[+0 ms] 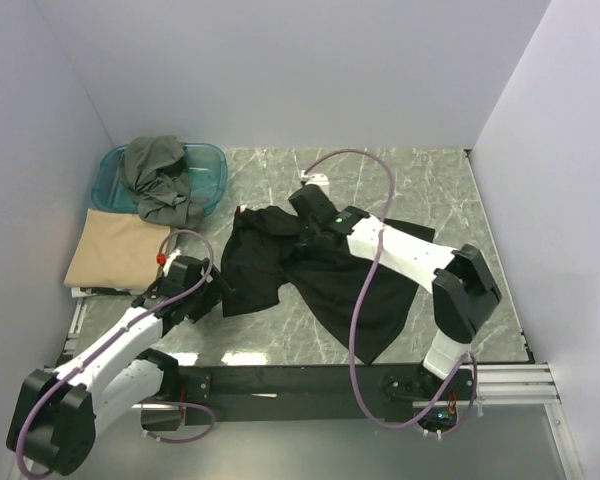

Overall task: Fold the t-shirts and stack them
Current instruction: Flatten the tshirt out

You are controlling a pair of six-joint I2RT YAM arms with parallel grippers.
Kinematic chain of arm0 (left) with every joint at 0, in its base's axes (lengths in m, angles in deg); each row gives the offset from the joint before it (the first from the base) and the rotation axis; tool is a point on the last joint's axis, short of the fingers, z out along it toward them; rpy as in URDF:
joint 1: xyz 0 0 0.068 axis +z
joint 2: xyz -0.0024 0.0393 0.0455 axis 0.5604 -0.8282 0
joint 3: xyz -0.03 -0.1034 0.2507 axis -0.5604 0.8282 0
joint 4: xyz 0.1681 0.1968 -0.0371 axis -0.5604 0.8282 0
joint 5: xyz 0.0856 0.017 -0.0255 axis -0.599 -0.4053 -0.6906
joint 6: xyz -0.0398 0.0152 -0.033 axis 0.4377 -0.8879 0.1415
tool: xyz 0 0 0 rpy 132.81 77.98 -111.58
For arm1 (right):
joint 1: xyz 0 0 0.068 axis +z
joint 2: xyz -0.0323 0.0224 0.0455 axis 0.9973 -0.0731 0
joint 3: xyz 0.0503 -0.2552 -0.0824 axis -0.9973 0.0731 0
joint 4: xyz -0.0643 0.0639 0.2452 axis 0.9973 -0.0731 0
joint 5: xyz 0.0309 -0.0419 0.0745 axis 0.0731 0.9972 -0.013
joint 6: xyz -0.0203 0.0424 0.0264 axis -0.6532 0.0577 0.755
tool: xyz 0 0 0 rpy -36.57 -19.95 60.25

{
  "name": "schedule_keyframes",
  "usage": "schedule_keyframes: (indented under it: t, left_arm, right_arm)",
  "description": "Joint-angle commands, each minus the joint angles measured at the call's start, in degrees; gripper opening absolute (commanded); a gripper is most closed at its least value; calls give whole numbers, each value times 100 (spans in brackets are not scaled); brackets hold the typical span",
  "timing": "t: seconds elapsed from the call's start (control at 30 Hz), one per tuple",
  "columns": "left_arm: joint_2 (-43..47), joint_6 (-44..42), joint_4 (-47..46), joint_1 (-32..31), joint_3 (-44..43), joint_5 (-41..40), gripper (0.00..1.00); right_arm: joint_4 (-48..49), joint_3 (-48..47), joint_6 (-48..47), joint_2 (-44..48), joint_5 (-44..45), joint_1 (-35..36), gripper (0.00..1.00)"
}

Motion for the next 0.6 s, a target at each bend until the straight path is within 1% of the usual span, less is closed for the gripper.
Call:
schedule_keyframes:
  t: [0.0, 0.1, 0.17, 0.23, 0.3, 0.4, 0.43, 0.5, 0.57]
  left_arm:
    - [-308, -152, -411, -98, 1, 41, 89]
    - [-643, -170, -595, -247, -43, 41, 82]
    - [-809, -152, -614, -352, -105, -38, 75]
    - [-1056, -117, -518, -388, -158, -274, 69]
    - [-1292, -21, -456, -432, -202, -494, 67]
    - [-1618, 50, -447, -467, -281, -653, 57]
    - [-1689, 67, -447, -476, -307, -688, 52]
    - [-1917, 146, -464, -572, -404, -838, 49]
    - [-2153, 129, -525, -625, -552, -960, 40]
  right_arm:
    - [437, 218, 52, 506, -17, -183, 0]
    - [508, 315, 35, 594, -70, -262, 0]
    - [534, 351, 52, 621, -70, -315, 0]
    - [543, 412, 61, 682, -87, -359, 0]
    - [569, 491, 78, 787, -105, -455, 0]
    - [631, 614, 78, 981, -166, -578, 0]
    - [648, 649, 52, 1042, -167, -613, 0]
    - [684, 720, 35, 1218, -149, -692, 0]
    - [675, 738, 8, 1350, -114, -754, 0]
